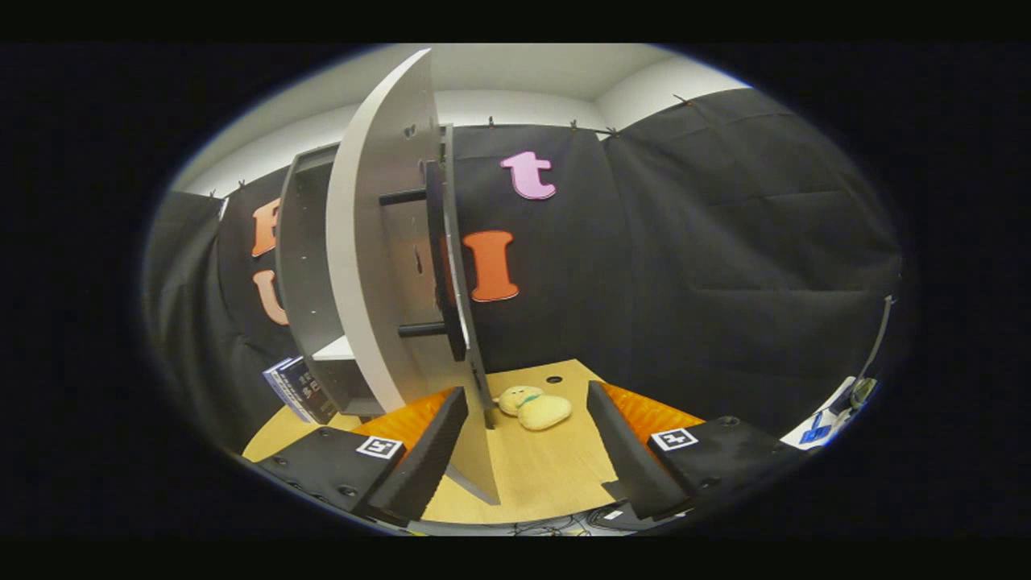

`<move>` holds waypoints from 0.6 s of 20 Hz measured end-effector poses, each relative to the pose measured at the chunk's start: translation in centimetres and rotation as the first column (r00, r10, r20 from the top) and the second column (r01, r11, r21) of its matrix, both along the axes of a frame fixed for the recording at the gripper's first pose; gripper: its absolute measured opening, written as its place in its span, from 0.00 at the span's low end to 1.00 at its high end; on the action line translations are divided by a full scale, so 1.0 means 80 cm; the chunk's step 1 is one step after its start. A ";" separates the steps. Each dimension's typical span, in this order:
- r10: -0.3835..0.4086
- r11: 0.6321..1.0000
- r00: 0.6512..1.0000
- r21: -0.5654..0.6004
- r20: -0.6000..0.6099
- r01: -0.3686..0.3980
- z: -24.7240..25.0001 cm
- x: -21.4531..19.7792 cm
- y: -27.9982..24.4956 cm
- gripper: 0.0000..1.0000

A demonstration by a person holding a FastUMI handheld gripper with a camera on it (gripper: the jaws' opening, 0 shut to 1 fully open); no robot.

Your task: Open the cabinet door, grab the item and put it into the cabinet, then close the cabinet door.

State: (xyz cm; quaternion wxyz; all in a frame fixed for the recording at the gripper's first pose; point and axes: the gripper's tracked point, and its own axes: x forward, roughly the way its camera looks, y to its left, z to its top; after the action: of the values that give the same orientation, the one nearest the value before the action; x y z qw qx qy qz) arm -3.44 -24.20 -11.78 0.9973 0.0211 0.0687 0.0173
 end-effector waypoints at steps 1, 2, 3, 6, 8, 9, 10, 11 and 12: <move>0.018 1.000 1.000 -0.002 0.000 -0.018 -0.001 -0.001 0.013 0.97; 0.034 0.999 0.999 -0.002 -0.001 -0.034 -0.003 -0.001 0.026 0.97; 0.048 0.999 0.999 0.002 -0.002 -0.048 -0.005 -0.001 0.039 0.97; 0.082 0.997 0.997 0.003 0.004 -0.082 -0.008 0.000 0.070 0.97; 0.096 0.995 0.995 -0.011 0.015 -0.096 -0.008 0.001 0.086 0.97; 0.099 0.995 0.995 -0.012 0.017 -0.099 -0.009 0.001 0.094 0.97; 0.102 0.995 0.995 -0.009 0.017 -0.102 -0.010 0.002 0.101 0.97; 0.104 0.995 0.994 -0.004 0.017 -0.104 -0.011 0.002 0.108 0.97; 0.105 0.994 0.994 0.003 0.017 -0.105 -0.012 0.004 0.115 0.97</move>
State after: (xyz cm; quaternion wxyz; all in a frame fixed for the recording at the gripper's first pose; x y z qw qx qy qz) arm -3.13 -14.97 -12.73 0.9955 0.0190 0.0614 0.0701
